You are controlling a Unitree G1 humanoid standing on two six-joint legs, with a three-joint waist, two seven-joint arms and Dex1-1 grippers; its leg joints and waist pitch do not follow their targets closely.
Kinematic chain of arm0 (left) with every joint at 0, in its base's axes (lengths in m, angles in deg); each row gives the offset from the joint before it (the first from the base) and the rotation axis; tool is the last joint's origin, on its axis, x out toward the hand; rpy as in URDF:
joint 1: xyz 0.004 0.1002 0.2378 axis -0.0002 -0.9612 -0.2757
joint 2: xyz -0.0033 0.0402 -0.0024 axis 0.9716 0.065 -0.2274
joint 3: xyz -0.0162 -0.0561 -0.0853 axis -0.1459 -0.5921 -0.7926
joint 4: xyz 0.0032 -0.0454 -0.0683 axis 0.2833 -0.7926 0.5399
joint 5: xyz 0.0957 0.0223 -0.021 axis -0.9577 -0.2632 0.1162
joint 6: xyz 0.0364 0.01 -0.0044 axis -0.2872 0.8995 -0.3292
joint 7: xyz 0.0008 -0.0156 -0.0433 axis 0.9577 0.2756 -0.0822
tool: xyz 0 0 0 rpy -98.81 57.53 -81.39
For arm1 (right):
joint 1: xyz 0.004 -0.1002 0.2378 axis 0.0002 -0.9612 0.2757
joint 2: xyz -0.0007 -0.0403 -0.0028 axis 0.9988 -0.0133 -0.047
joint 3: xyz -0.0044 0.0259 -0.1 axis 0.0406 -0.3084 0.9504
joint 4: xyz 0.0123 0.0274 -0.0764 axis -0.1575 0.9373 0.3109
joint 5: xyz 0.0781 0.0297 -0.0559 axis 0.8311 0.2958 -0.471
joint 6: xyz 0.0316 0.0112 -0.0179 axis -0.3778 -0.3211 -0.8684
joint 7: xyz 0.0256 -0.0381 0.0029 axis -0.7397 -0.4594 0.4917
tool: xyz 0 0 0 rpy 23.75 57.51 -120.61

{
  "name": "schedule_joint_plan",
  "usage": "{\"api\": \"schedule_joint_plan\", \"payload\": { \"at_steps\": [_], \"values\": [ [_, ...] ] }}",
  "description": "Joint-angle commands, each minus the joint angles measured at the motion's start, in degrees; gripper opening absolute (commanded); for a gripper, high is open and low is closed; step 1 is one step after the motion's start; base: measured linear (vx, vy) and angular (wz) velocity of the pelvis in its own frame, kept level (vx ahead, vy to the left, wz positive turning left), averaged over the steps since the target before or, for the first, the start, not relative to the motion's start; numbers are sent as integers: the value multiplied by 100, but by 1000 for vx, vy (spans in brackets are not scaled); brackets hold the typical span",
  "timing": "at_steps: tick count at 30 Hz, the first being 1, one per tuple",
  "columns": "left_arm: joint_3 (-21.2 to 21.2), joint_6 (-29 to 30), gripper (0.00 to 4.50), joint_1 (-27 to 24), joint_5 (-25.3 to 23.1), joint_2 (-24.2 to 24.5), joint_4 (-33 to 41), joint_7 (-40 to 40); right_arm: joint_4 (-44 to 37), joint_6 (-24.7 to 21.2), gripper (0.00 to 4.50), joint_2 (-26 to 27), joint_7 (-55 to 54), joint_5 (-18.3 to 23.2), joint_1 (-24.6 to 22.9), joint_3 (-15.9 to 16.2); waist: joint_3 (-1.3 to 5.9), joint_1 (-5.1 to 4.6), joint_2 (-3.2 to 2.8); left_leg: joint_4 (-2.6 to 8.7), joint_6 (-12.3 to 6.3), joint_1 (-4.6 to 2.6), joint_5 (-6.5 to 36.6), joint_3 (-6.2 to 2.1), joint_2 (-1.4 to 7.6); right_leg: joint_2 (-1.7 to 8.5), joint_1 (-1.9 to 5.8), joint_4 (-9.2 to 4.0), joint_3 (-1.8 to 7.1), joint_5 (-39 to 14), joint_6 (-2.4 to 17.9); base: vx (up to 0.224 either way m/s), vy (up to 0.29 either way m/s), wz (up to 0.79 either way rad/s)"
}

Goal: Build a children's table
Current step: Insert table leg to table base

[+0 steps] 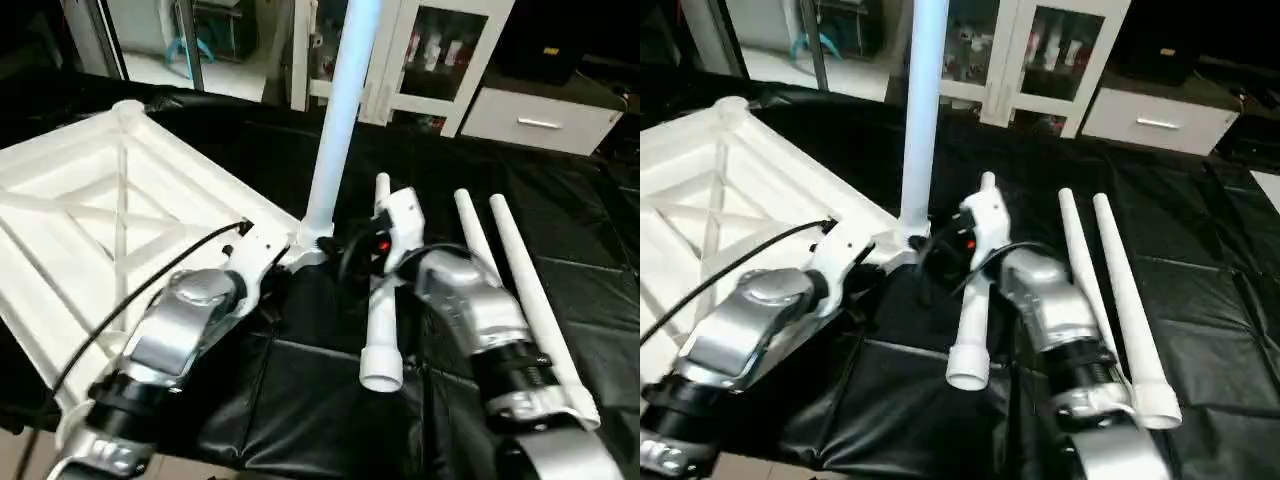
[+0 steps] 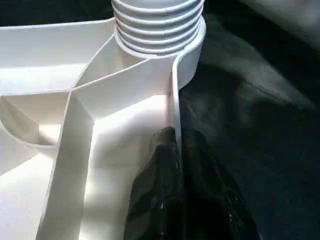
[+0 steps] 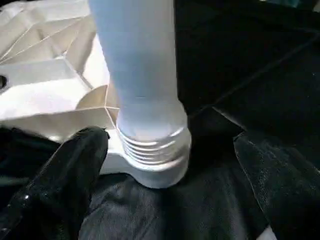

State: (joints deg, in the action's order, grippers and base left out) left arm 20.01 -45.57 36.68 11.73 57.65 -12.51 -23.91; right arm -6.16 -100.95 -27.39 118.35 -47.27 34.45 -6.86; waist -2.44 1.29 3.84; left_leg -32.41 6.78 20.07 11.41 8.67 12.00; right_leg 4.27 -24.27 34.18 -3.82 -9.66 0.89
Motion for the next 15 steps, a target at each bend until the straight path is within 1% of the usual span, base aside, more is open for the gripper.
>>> {"api": "schedule_joint_plan", "payload": {
  "at_steps": [1,2,3,4,5,6,8,9,11,12,15],
  "values": [
    [207,-164,0,-69,58,191,77,-378,-386,-221,445,-177,341,179,-95,36,335,37,-110,298,-394,7,406,103,63,247,410,-273,238,-241,1357,0,0,0],
    [247,-289,0,-82,87,324,85,-571,-580,-286,445,-305,569,254,-156,83,334,51,-105,296,-402,7,439,103,62,246,414,-276,237,-287,1338,0,0,0],
    [262,-339,0,-92,125,420,95,-718,-714,-339,445,-413,732,291,-201,134,323,85,-116,306,-387,-5,507,99,75,247,402,-278,238,-369,1295,0,0,0],
    [291,-451,0,-101,152,559,91,-921,-858,-370,445,-579,980,318,-264,219,326,90,-116,307,-376,-7,532,98,74,240,406,-278,235,-394,1282,0,0,0],
    [291,-451,0,-101,152,559,91,-921,-858,-370,445,-579,980,318,-264,219,318,104,-123,309,-342,-23,623,102,82,247,386,-282,237,-490,1270,0,0,0],
    [304,-521,0,-102,184,644,82,-1055,-963,-389,445,-688,1151,336,-310,286,305,106,-135,318,-315,-26,688,105,83,249,376,-294,239,-571,1269,0,0,0],
    [353,-759,0,-90,265,829,93,-1418,-1193,-383,445,-950,1594,358,-419,477,305,133,-134,318,-263,-45,843,108,87,254,372,-309,238,-743,1240,0,0,0],
    [378,-840,0,-90,328,908,112,-1602,-1272,-366,445,-1043,1738,340,-453,555,305,144,-132,319,-259,-35,854,101,89,251,382,-308,237,-764,1207,0,0,0],
    [412,-958,0,-92,346,972,123,-1733,-1294,-345,445,-1080,1789,315,-460,594,314,157,-125,312,-229,-35,790,108,89,255,374,-290,243,-682,1221,0,0,0],
    [467,-1196,0,-106,478,1103,177,-2079,-1373,-284,445,-1179,1934,239,-492,701,328,171,-128,304,-220,-37,683,108,86,253,377,-268,242,-544,1258,0,0,0],
    [534,-1393,0,-73,556,1205,183,-2340,-1450,-238,445,-1298,2092,155,-522,869,331,212,-139,287,-227,-61,570,119,83,234,359,-230,237,-244,1344,0,0,0]
  ]
}}
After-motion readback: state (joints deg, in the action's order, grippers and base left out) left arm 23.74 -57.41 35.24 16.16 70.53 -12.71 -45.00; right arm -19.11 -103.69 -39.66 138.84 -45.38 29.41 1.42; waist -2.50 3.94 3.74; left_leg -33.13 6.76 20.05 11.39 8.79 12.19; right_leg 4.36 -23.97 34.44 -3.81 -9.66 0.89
